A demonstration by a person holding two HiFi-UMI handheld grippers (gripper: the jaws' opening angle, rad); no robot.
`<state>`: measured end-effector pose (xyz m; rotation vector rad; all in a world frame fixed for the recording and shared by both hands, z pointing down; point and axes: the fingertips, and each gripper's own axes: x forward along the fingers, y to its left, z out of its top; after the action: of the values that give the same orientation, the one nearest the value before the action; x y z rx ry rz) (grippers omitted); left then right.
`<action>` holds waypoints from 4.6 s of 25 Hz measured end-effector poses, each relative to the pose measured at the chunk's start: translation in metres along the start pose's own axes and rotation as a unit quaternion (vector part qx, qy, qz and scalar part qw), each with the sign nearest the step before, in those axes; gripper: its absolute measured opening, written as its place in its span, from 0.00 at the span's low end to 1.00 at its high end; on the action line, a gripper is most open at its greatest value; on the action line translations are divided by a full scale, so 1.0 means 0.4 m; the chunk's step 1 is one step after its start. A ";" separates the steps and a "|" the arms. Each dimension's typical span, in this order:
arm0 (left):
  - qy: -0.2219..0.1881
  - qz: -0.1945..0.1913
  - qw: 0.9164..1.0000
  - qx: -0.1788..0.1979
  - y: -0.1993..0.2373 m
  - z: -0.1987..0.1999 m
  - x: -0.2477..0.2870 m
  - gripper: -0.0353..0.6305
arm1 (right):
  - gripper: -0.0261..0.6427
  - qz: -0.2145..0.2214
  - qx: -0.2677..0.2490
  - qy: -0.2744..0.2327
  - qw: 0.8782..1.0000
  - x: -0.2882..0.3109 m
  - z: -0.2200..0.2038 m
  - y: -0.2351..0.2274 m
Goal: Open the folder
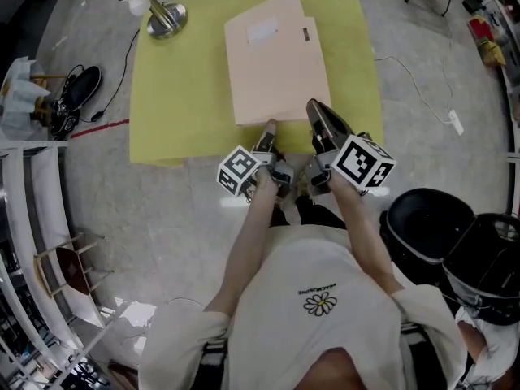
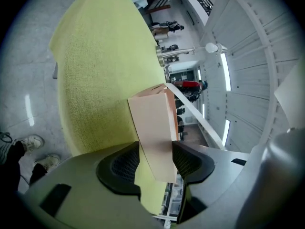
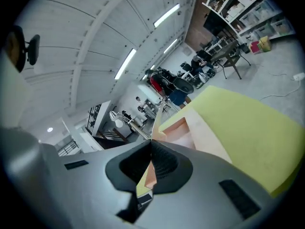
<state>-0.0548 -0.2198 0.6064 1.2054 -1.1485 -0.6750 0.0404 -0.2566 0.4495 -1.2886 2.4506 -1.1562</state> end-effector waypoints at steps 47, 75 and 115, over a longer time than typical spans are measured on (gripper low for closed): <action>-0.465 0.171 0.806 0.325 -0.172 0.445 -0.822 0.09 | 0.06 0.142 -0.521 0.086 0.837 0.376 -0.420 0.575; -0.492 0.278 0.778 0.275 0.039 0.428 -0.974 0.09 | 0.06 0.175 -0.670 0.285 0.662 0.632 -0.918 0.457; -0.303 -0.048 0.660 0.685 -0.702 0.089 -0.425 0.08 | 0.06 0.042 -0.481 -0.221 0.847 -0.207 0.218 0.411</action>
<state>-0.0992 -0.1587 0.2851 2.4026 -2.3597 -0.1370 0.0247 -0.1883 0.2581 -1.3623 2.6737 0.4989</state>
